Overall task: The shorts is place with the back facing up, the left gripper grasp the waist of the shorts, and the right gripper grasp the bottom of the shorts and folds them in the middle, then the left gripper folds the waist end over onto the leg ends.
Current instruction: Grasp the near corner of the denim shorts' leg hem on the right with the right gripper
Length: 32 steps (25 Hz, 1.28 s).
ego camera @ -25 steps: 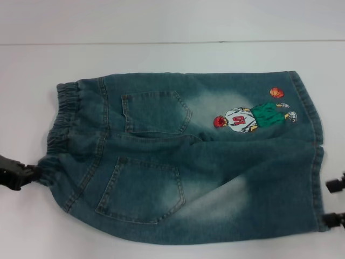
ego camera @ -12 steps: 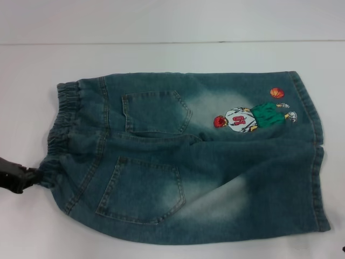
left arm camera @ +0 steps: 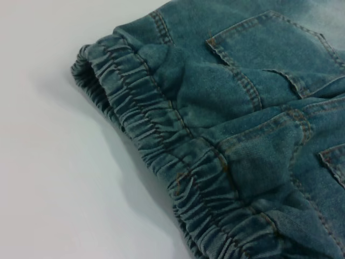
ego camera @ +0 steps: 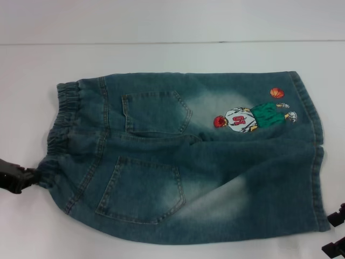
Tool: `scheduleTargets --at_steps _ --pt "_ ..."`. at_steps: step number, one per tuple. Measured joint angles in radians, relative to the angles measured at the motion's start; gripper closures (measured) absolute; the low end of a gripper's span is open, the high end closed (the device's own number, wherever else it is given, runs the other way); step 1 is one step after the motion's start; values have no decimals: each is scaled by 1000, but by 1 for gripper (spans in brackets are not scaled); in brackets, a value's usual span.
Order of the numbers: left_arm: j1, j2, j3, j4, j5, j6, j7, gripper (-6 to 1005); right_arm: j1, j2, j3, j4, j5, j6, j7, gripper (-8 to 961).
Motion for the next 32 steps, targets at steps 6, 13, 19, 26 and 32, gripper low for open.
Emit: scheduleTargets --at_steps 6,13,19,26,32 --pt "2 -1 -1 0 -1 -4 -1 944 18 2 -11 49 2 36 -1 12" --pt "3 -2 -1 0 -1 -6 -3 944 29 4 -17 54 10 31 -2 13" --pt "2 -2 2 -17 -1 -20 0 944 24 1 -17 59 58 23 -13 13" --pt "1 -2 2 -24 -1 -24 2 944 4 7 -17 55 73 58 -36 54" --pt "0 -2 3 -25 -1 -23 -4 945 -7 9 -21 44 72 77 -39 388"
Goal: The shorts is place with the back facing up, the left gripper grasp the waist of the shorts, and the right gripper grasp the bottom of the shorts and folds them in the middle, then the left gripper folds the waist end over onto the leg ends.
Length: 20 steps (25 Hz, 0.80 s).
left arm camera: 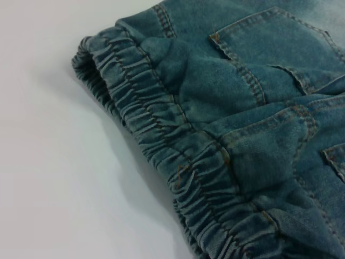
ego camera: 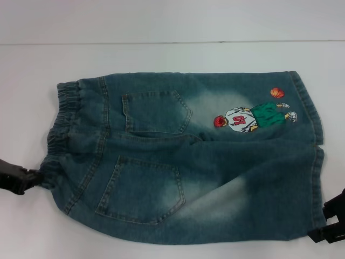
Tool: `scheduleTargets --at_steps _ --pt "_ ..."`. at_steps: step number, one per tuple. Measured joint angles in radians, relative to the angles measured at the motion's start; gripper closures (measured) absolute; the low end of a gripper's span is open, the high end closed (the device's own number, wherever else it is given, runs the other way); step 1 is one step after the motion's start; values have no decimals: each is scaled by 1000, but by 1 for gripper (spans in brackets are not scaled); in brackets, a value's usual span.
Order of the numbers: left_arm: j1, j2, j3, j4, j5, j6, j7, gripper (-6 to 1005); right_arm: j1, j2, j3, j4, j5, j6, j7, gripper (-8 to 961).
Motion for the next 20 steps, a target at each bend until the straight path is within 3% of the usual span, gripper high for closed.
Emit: scheduleTargets --at_steps 3,20 --pt "-3 0 0 0 0 2 -1 945 0 0 -2 -2 -4 0 1 536" --pt "-8 0 -5 -1 -18 16 -25 945 -14 -6 10 -12 0 -2 -24 933"
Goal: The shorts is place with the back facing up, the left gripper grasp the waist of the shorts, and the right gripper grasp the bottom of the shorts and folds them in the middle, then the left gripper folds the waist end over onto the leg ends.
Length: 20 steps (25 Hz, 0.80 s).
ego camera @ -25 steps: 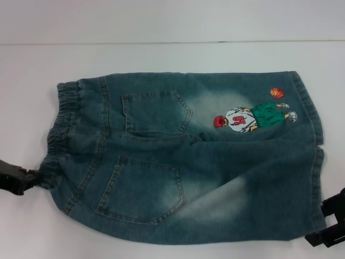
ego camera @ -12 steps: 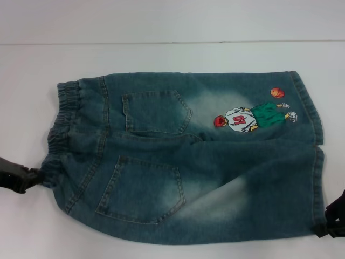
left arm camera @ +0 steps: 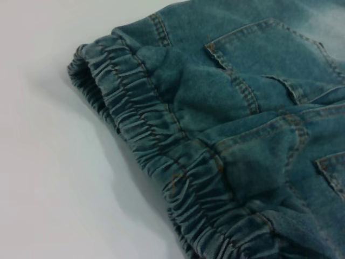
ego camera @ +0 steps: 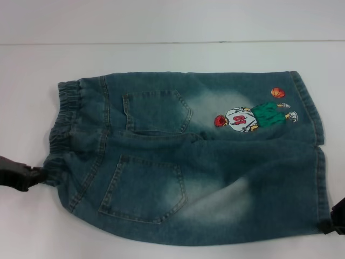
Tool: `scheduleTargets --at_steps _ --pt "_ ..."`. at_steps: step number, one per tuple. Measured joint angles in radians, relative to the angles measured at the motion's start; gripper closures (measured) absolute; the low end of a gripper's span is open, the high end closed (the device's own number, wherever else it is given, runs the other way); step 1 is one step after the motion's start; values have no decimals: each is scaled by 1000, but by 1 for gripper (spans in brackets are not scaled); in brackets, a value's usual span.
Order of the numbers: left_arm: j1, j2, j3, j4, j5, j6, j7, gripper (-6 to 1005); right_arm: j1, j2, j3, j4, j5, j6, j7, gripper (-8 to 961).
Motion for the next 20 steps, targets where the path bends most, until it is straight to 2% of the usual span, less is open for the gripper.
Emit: scheduleTargets --at_steps 4,5,11,14,20 --pt "5 6 -27 8 -46 44 -30 945 -21 1 43 -46 37 -21 -24 933" --pt "4 8 -42 15 -61 59 -41 945 -28 -9 85 -53 92 -47 -34 933" --pt "0 8 -82 75 -135 122 -105 944 -28 -30 208 -62 187 -52 -15 933" --pt "-2 9 -88 94 -162 125 -141 944 -27 -31 253 -72 222 -22 25 933" --pt "-15 12 -98 114 -208 86 -177 946 -28 -34 277 -72 311 95 109 933"
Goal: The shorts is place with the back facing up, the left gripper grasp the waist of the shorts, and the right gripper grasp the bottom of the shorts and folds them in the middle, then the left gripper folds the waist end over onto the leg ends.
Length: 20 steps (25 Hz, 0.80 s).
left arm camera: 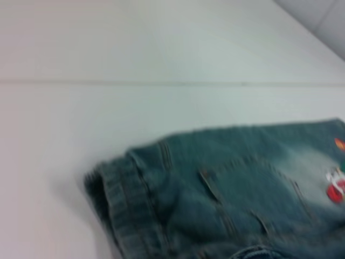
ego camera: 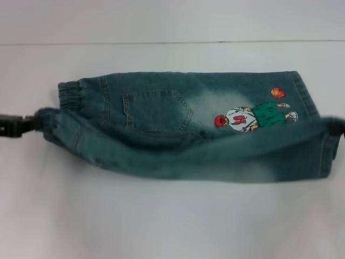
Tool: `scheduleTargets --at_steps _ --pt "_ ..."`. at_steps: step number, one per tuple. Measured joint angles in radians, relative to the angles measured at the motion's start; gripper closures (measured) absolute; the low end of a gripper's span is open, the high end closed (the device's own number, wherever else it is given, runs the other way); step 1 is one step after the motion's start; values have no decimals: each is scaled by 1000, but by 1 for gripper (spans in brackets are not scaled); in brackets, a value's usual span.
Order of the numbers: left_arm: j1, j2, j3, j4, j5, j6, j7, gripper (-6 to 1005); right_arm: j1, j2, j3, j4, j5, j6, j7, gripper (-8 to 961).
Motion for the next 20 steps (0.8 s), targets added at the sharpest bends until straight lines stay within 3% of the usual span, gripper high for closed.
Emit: scheduleTargets --at_steps 10,15,20 --pt "-21 -13 43 -84 -53 -231 5 948 43 5 -8 16 47 226 70 933" --pt "-24 -11 123 -143 -106 -393 10 949 64 4 -62 66 46 368 71 934" --pt "-32 -11 199 -169 -112 -473 10 948 80 12 -113 107 48 470 67 934"
